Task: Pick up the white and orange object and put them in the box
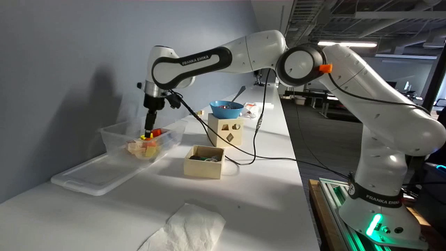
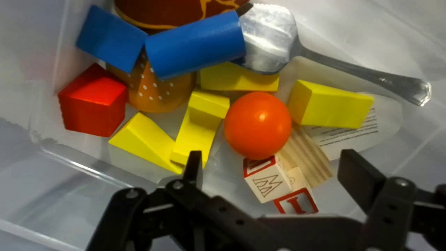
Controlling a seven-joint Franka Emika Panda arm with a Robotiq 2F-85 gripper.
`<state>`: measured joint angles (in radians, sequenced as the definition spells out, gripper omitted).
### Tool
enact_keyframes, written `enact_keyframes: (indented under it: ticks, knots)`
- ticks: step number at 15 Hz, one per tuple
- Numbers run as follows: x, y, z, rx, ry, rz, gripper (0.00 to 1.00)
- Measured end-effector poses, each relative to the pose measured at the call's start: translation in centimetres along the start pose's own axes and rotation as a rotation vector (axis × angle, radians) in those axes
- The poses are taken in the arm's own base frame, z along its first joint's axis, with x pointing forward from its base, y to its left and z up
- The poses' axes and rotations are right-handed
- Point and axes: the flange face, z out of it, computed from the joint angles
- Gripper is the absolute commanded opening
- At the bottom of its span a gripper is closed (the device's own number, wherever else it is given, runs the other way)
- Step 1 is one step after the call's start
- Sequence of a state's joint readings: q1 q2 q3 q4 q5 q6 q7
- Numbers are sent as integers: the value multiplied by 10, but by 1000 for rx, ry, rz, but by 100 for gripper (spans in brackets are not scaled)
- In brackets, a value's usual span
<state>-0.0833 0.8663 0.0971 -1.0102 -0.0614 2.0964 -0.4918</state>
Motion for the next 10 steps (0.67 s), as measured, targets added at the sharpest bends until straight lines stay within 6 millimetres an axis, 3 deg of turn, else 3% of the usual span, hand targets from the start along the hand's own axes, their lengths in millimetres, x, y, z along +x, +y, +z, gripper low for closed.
enact_keyframes:
  ticks: [4, 10]
  knots:
    - [1, -1, 20, 38, -43, 3, 100]
    - [0, 1, 23, 60, -105, 39, 100]
